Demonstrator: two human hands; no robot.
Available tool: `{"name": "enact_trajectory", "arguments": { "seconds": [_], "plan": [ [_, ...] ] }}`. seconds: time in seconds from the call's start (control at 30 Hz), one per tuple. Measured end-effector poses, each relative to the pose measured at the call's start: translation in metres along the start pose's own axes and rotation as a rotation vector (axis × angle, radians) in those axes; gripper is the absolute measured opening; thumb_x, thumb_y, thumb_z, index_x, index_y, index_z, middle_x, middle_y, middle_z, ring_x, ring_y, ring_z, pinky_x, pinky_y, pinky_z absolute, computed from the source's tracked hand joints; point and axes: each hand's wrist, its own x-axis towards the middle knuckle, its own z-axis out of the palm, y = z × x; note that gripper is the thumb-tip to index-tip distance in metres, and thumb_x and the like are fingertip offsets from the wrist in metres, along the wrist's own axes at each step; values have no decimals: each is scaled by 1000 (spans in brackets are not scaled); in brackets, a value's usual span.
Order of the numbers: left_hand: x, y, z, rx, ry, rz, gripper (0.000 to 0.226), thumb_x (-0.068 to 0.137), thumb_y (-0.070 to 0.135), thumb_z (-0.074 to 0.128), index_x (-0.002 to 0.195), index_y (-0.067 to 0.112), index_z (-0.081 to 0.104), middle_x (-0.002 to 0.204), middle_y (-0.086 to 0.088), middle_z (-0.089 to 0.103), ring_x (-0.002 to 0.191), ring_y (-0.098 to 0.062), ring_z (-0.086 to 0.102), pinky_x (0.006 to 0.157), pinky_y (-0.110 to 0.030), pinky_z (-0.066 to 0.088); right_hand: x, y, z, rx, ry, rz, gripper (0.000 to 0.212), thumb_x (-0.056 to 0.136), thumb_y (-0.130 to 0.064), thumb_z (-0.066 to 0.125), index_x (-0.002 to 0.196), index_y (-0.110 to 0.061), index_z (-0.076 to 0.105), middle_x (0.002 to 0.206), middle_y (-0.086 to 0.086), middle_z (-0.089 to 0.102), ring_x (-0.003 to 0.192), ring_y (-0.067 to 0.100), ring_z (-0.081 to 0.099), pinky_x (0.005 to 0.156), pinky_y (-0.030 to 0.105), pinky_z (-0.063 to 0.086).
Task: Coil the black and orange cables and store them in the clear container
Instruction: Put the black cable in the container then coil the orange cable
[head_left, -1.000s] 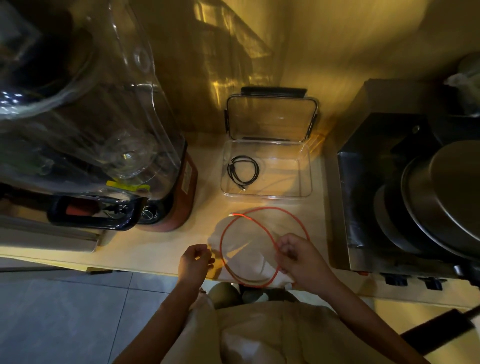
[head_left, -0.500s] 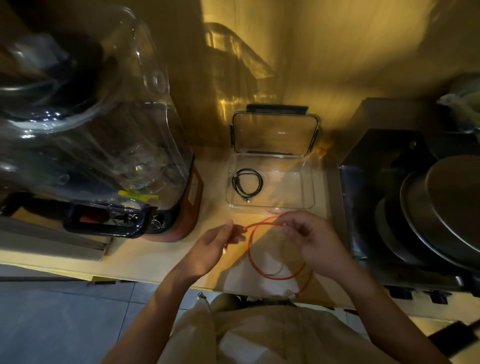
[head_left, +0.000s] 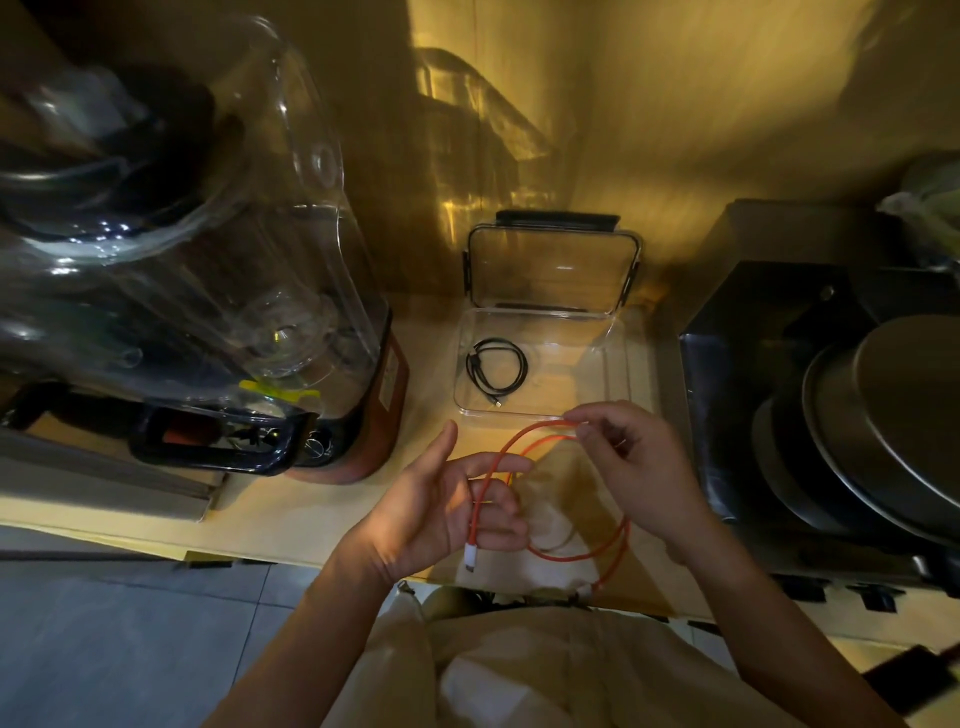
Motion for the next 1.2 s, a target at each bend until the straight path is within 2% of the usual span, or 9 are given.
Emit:
{"name": "enact_trajectory", "arguments": {
  "seconds": [0.2, 0.37, 0.5, 0.63, 0.77, 0.83, 0.97, 1.07, 1.2],
  "plan": [
    [0, 7, 15, 85, 9, 8, 51, 97, 40, 46, 133, 5, 53, 75, -8, 59, 71, -26, 66, 79, -47, 58, 2, 5, 5, 24, -21, -3, 21, 94, -12, 61, 105, -25, 73, 89, 1, 68, 79, 10, 61, 69, 29, 51],
    [-5, 12, 20, -74, -47, 175, 39, 90, 24, 68, 125, 7, 63, 68, -3, 51, 60, -17, 58, 60, -36, 59, 3, 17, 10, 74, -41, 19, 18, 94, -19, 63, 100, -34, 71, 76, 7, 65, 70, 17, 60, 60, 28, 48],
    [-12, 29, 26, -347, -207, 331, 31, 99, 15, 52, 126, 1, 58, 71, -6, 55, 61, -17, 56, 63, -35, 57, 0, 29, 8, 26, -51, 38, 13, 94, -22, 63, 87, -31, 71, 73, 18, 59, 68, 27, 57, 63, 39, 49],
    [-19, 45, 33, -457, -222, 458, 30, 103, 14, 40, 126, 0, 50, 69, -6, 46, 60, -14, 38, 67, -38, 56, -4, 38, -3, 36, -16, 85, 29, 93, -22, 62, 71, -41, 63, 76, 18, 64, 71, 29, 62, 65, 47, 54],
    [-23, 53, 33, -482, -218, 524, 39, 104, 26, 26, 128, 5, 49, 71, 0, 40, 62, -10, 38, 71, -31, 50, -8, 50, -14, 96, 117, 168, 11, 90, -19, 66, 80, -24, 65, 76, 24, 63, 75, 38, 64, 72, 57, 56],
    [-23, 54, 32, -523, -214, 529, 41, 103, 29, 25, 127, 7, 50, 70, -5, 49, 61, -11, 41, 71, -30, 51, -10, 58, -16, 109, 202, 240, 7, 88, -19, 69, 85, -19, 63, 75, 27, 61, 75, 42, 63, 75, 58, 55],
    [-16, 47, 35, -421, -44, 566, 35, 97, 33, 42, 124, 20, 59, 65, 3, 51, 55, -8, 50, 62, -25, 54, -16, 62, -15, 38, 261, 264, 13, 88, -18, 70, 79, -14, 60, 75, 19, 64, 71, 35, 64, 70, 56, 56],
    [-9, 42, 39, -300, 77, 575, 36, 99, 39, 36, 127, 29, 57, 60, 9, 41, 50, -4, 40, 55, -18, 47, -17, 56, -11, -35, 183, 188, 14, 87, -21, 71, 77, -17, 62, 72, 8, 65, 69, 24, 64, 65, 47, 55],
    [-3, 41, 43, -252, 49, 552, 39, 102, 38, 31, 134, 29, 51, 59, 7, 25, 47, -4, 22, 43, -15, 33, -18, 50, -3, -186, 12, 97, 14, 88, -28, 69, 77, -26, 60, 69, -4, 64, 66, 6, 61, 61, 35, 53]
  ]
}}
